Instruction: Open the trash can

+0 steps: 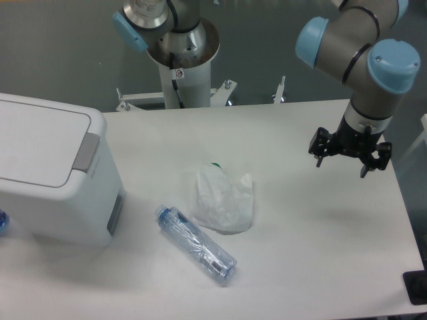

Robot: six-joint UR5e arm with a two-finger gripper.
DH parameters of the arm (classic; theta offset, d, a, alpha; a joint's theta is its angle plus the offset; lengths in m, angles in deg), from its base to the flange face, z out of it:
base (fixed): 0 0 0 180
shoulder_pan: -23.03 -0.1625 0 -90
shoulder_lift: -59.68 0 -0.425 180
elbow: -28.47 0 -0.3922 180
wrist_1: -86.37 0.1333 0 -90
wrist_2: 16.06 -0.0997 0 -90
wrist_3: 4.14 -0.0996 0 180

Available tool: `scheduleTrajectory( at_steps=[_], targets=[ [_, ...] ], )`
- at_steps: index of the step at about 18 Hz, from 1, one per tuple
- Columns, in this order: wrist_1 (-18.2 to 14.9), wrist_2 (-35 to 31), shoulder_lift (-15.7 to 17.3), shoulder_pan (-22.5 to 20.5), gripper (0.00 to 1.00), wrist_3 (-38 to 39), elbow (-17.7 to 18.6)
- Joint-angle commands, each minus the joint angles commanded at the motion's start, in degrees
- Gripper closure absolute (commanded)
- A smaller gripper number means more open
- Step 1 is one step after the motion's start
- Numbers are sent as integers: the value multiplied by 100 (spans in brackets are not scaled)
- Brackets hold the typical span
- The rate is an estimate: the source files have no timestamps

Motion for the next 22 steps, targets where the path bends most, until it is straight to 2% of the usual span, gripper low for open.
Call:
scheduleTrajectory(
  at_steps=[3, 5, 9, 13, 16, 19, 22],
  targets=[
    [-9, 327, 193, 26, 0, 184, 97],
    [-9, 440, 211, 105, 0, 447, 115],
    [-9, 1423, 343, 158, 0, 1387, 115],
    [-17, 1505, 483, 255, 0, 2328, 62],
    [-26, 1584, 553, 562, 0, 2662, 36],
    [-17, 1759, 606, 886, 0, 3347, -52],
    [-35, 1953, 703, 1150, 0, 3463, -17]
  ],
)
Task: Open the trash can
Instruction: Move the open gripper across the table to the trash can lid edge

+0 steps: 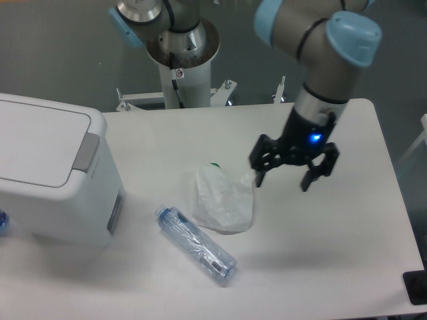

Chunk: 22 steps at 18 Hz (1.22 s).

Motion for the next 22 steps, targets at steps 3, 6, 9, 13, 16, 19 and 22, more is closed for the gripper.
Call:
scheduleTrajectory(
  at_steps=[3, 6, 9, 13, 16, 19, 22],
  targets=[
    [-26, 97, 141, 307, 0, 298, 70],
    [-26, 430, 342, 580, 0, 448, 237],
    [-18, 554, 650, 774, 0, 632, 448],
    [-9, 563, 976, 1099, 0, 738, 659],
    [17, 554, 994, 1318, 0, 835, 817],
    [26, 545, 994, 1530, 0, 1046, 888],
    [26, 545, 994, 1688, 0, 1116, 932]
  ],
)
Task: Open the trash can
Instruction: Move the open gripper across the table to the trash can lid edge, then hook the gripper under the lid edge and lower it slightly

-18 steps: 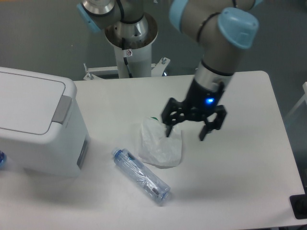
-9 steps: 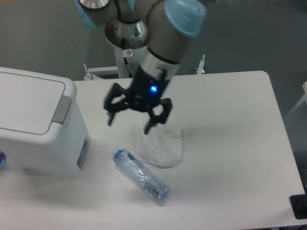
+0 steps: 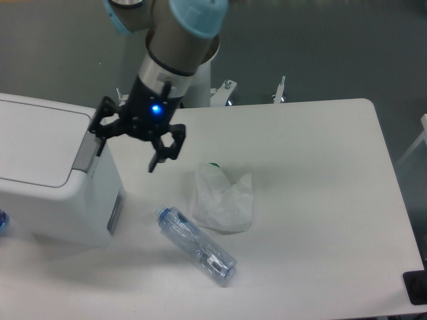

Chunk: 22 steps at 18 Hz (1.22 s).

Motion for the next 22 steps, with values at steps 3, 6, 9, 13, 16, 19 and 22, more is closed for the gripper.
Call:
scheduleTrajectory(
  at_steps=[3, 6, 9, 13, 16, 19, 22],
  targets=[
    [0, 0, 0, 80, 0, 9, 53],
    [0, -17, 0, 106, 0, 0, 123],
    [9, -26, 44, 106, 0, 0, 176],
    [17, -26, 79, 97, 0, -17, 167],
    [18, -26, 79, 89, 0, -35, 158],
    [18, -35, 53, 89, 0, -44, 158],
    [97, -44, 35, 89, 0, -17, 167]
  ],
)
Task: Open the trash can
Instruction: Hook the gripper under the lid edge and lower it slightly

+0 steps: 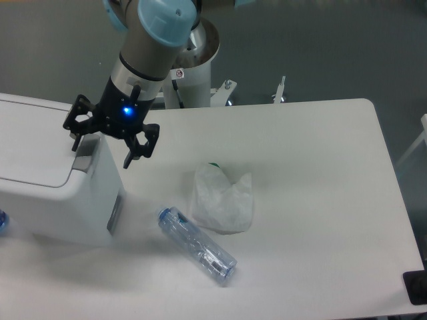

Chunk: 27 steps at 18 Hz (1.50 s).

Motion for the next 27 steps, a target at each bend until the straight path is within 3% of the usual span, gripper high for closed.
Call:
scheduleTrajectory(
  at_steps=[27],
  targets=[
    [35, -53, -114, -97, 0, 0, -9]
  ],
)
